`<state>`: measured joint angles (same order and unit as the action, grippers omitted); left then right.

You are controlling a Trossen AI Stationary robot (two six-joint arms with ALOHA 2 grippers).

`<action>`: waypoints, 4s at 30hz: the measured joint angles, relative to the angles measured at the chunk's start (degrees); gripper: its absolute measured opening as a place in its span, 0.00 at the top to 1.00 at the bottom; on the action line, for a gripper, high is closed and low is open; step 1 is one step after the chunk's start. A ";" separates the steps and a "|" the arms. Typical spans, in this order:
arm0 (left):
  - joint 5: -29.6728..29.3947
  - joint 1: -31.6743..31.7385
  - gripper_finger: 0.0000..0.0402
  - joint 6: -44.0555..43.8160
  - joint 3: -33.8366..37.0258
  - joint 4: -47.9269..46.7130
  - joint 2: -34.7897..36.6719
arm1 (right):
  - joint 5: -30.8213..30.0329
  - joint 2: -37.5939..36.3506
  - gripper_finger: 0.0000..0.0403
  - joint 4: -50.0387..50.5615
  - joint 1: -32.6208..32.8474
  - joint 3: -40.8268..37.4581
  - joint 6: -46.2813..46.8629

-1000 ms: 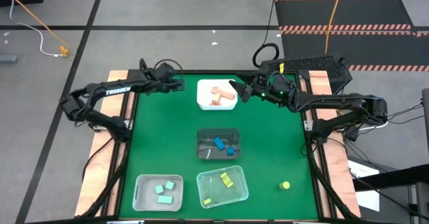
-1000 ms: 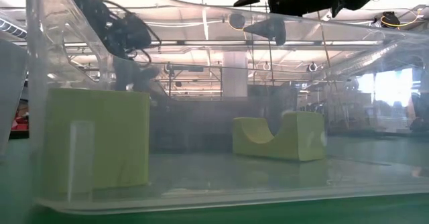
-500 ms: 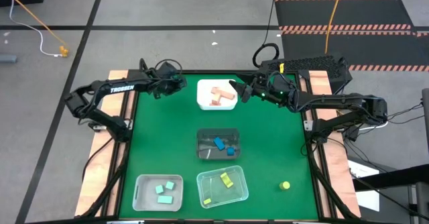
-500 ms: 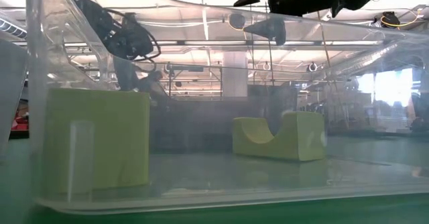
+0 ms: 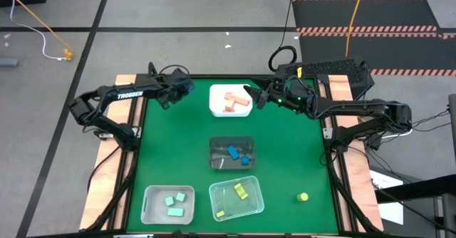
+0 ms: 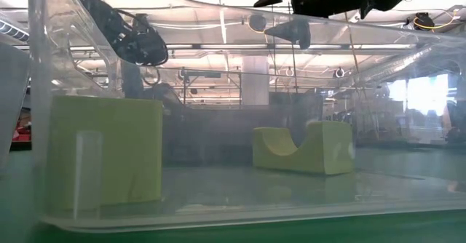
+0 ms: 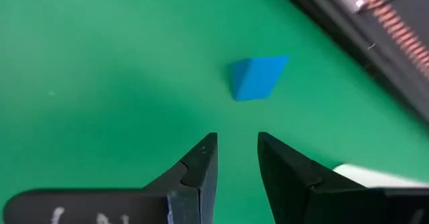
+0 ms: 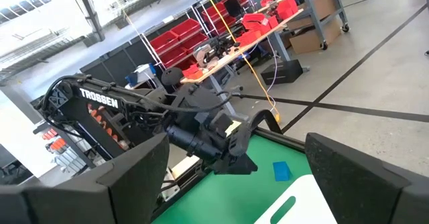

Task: Sort & place blocks by color
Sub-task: Put the blue block into the black bin, then put the green block into the transparent bin

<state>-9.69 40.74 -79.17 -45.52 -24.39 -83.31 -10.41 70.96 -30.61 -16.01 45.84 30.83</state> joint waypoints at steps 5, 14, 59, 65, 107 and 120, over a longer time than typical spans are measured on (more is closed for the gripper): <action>0.13 0.71 0.73 -3.32 0.00 1.89 0.00 | 0.00 0.00 0.16 0.00 0.00 0.00 0.00; 1.04 2.09 0.47 -2.89 0.00 4.51 0.00 | 0.00 0.00 0.16 0.00 -0.02 0.00 0.00; -3.99 4.66 0.21 -0.21 -20.70 -12.46 -22.61 | -0.04 -0.01 0.16 0.00 -0.11 0.00 -0.04; -5.93 4.32 0.35 9.28 -20.70 -11.55 -22.60 | -0.04 -0.02 0.16 0.00 -0.11 0.00 -0.02; -2.80 -4.24 0.30 17.56 -20.66 -13.68 -5.33 | -0.02 -0.02 0.16 0.02 -0.11 0.00 -0.02; -14.38 -17.96 0.39 38.68 -20.68 -16.20 13.10 | -0.02 -0.02 0.16 0.02 -0.09 0.00 0.00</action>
<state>-24.07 22.78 -40.49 -66.19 -40.59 -70.21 -10.44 70.94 -30.59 -16.10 45.84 30.83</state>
